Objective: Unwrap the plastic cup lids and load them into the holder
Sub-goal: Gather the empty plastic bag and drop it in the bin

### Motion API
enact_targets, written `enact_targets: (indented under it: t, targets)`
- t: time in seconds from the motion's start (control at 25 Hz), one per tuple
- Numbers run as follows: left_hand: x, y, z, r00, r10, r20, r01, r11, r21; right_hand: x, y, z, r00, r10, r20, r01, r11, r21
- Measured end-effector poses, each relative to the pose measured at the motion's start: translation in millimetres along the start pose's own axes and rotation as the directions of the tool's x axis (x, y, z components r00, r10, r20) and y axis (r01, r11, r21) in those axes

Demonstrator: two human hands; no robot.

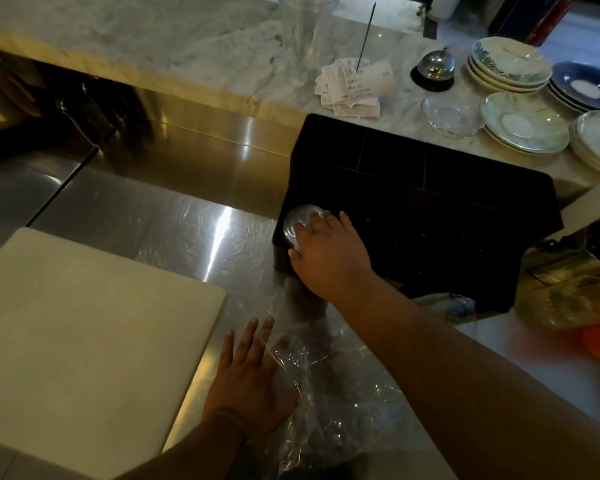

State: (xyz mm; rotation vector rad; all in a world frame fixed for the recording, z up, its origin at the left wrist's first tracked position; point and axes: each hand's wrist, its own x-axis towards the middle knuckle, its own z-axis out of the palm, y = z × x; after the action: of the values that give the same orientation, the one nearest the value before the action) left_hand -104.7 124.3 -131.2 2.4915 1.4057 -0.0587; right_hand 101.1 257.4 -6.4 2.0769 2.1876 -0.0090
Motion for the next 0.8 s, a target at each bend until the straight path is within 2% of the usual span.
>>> enact_targets:
  t: [0.4,0.6,0.72,0.8]
  targets:
    - [1,-6,14,1.000,0.014,-0.004,-0.014,1.000,0.018,-31,8,-13,1.000,0.006,-0.024,-0.004,0.994,0.113]
    - [-1,-6,7,0.999,0.027,0.019,-0.027,1.000,-0.004,-97,18,-19,0.981,0.097,-0.165,-0.067,0.981,0.182]
    - [0,-8,-7,0.997,0.017,0.069,-0.009,0.993,-0.115,-157,31,-7,0.955,0.211,-0.210,-0.157,0.956,0.250]
    - [2,-13,-20,0.998,-0.002,0.064,0.021,0.955,-0.297,-197,40,5,0.942,0.290,-0.167,-0.235,0.929,0.286]
